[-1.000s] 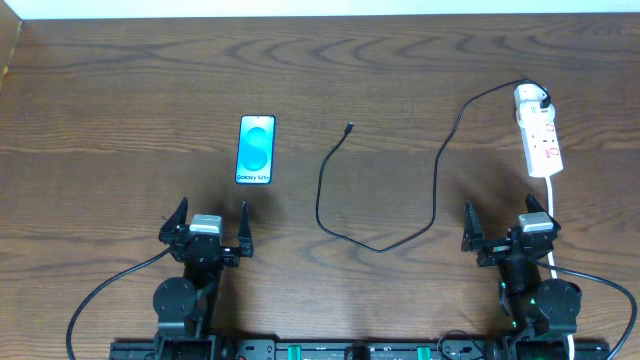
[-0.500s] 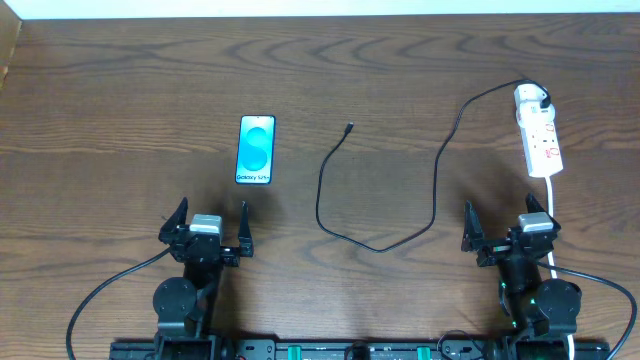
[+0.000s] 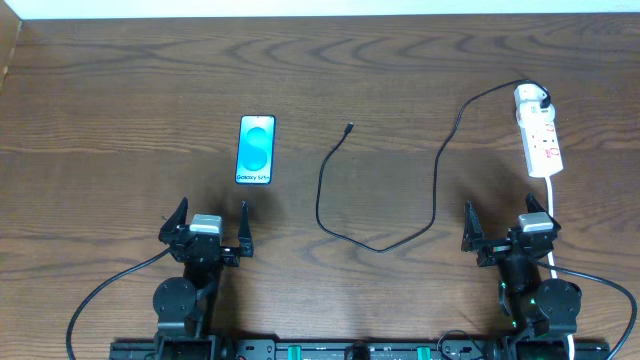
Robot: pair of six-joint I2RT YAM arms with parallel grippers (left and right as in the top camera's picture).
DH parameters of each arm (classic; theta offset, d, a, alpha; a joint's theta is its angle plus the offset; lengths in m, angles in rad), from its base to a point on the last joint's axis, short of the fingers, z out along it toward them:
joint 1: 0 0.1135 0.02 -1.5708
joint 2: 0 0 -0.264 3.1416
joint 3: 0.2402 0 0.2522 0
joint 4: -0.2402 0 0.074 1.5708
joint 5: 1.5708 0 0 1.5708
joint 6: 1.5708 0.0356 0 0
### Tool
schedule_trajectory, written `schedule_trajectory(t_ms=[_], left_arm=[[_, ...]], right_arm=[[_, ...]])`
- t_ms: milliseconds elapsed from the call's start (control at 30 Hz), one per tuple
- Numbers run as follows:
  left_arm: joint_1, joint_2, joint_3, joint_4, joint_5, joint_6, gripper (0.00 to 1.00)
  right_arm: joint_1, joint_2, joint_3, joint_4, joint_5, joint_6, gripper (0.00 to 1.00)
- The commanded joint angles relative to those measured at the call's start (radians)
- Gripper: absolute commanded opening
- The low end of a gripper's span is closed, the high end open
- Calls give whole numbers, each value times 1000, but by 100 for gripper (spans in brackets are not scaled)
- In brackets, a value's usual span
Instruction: Plug charger to phone and switch on socket
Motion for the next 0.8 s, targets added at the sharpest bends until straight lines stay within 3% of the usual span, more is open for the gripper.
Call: schedule_trajectory(t_ms=[0, 633, 767], left_arm=[[5, -5, -18, -35, -8, 17, 99], [5, -5, -18, -32, -9, 18, 99], [5, -5, -18, -21, -63, 18, 99]], right_arm=[[10, -4, -2, -4, 5, -8, 99], [10, -4, -2, -4, 5, -8, 99], [10, -4, -2, -4, 5, -8, 99]])
